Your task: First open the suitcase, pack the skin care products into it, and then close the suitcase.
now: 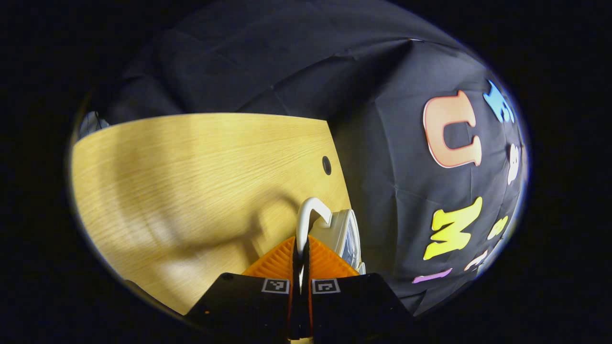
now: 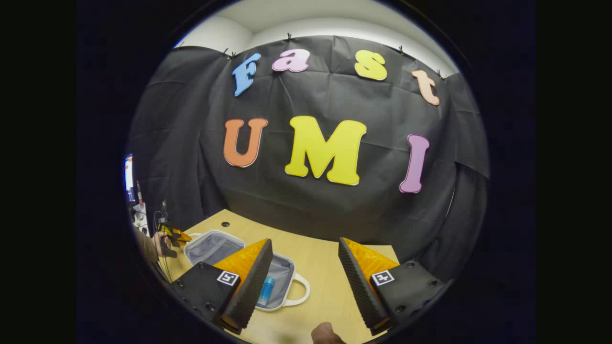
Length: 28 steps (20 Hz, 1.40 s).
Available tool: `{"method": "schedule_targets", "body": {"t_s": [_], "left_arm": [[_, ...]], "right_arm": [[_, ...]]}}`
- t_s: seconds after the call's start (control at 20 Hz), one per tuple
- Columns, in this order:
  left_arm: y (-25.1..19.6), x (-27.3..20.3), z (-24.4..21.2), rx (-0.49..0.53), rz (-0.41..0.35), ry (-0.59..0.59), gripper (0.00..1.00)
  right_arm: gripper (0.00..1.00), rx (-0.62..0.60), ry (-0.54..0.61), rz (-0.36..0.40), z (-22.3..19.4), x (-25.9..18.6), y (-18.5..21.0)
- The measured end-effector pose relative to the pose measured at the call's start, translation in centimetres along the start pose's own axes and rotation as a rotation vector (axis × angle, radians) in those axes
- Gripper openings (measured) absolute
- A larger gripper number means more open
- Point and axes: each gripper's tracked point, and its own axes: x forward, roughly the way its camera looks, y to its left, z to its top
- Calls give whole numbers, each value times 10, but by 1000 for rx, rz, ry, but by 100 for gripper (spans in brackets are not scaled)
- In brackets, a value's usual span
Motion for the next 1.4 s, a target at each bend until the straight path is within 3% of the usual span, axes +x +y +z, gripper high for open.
{"method": "schedule_targets", "body": {"t_s": [0.3,0.55,0.7,1.0,1.4], "left_arm": [[-94,-31,8,194,-70,-50,3],[-172,-50,-14,347,-123,-78,3],[-205,-61,-38,495,-133,-113,3],[-264,-61,-120,771,-151,-139,3],[-300,-41,-234,885,-237,-38,3]], "right_arm": [[83,46,-34,32,9,4,-8],[83,71,-29,73,5,11,-18],[82,68,-26,90,1,13,-28],[83,77,-7,118,-8,18,-50],[82,100,26,116,-23,24,-82]]}}
